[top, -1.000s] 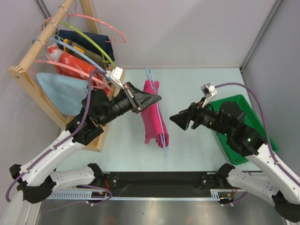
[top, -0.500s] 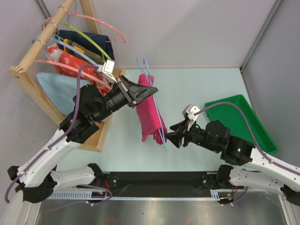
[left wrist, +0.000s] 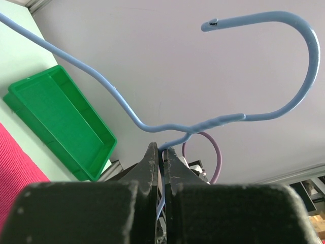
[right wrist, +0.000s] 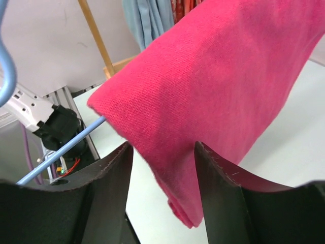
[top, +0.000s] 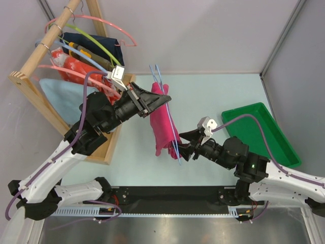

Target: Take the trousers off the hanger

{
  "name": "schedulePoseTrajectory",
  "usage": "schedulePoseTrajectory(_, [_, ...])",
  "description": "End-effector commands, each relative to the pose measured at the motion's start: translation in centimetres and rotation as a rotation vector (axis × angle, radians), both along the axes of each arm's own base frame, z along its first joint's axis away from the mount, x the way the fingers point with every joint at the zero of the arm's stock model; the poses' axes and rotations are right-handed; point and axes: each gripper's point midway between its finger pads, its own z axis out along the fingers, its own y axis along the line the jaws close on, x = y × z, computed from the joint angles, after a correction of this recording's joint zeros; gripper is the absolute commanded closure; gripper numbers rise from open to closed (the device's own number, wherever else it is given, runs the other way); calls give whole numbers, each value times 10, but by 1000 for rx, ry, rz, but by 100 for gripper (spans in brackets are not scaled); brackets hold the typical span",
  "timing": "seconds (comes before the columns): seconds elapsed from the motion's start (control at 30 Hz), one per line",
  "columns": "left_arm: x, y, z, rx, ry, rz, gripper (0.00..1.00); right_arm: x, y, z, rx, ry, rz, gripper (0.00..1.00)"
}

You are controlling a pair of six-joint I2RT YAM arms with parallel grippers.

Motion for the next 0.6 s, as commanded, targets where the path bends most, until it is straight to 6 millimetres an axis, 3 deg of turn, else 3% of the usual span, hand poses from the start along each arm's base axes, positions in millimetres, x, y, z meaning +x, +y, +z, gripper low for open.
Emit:
schedulePoseTrajectory(0.0, [-25, 31, 86, -234, -179, 0, 100, 7, 2, 26, 74, -53, -38, 45])
schedulePoseTrajectory(0.27, [-30, 35, 87, -241, -180, -8, 100, 11, 2, 36, 79, -96, -78, 58])
schedulePoseTrajectory(0.57, [-29, 36, 85, -250, -168, -2, 100, 11, 3, 40, 89, -111, -89, 59])
